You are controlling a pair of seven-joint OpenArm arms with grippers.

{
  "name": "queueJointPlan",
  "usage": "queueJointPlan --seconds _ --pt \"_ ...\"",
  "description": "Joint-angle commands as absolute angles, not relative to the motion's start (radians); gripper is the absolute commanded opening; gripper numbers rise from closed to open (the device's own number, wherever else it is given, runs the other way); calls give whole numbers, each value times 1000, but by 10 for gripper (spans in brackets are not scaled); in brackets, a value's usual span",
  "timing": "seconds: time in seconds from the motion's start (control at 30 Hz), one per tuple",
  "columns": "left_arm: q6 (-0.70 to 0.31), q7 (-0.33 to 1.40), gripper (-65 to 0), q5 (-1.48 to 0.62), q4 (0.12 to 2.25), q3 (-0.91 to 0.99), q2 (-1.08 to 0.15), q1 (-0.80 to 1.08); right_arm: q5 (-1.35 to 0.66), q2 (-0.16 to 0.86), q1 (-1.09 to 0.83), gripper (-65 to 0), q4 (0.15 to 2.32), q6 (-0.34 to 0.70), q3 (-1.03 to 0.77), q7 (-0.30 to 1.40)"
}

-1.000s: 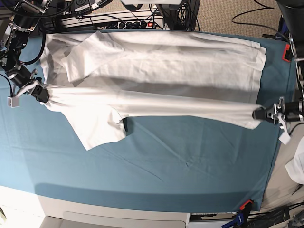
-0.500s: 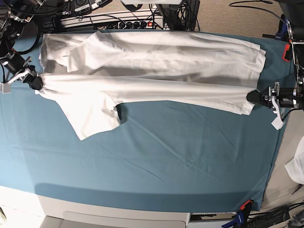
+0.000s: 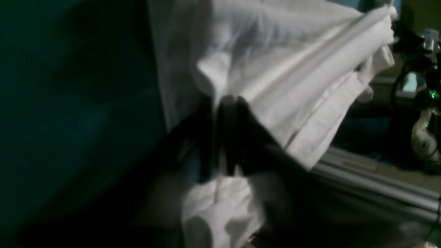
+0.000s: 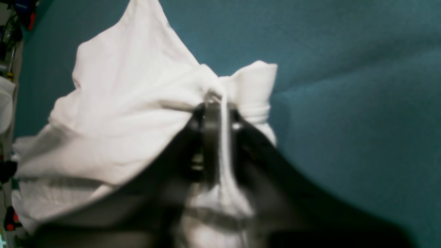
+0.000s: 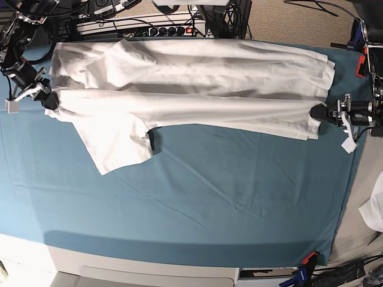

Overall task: Fold the T-shirt properly
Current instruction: 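Open both grippers and lift away from the folded shirt, then grasp the protruding sleeve with the right gripper and fold it inward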

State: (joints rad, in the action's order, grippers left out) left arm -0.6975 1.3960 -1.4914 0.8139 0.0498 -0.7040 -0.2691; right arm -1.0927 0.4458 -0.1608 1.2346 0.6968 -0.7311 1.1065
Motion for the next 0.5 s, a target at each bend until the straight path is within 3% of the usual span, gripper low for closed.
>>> queueJointPlan --seconds 0.0,0.07,0.47 --pt "-698 1396 -470 -1484 824 57 -732 -284 -1106 469 -155 -474 1251 698 -741 1087" --pt "-698 1396 -415 -1484 824 67 -732 -283 -1106 468 -155 -450 1251 698 -742 1087" --pt "-698 1396 -415 -1484 824 377 -741 -283 -1041 538 -27 -450 1251 698 -831 1061"
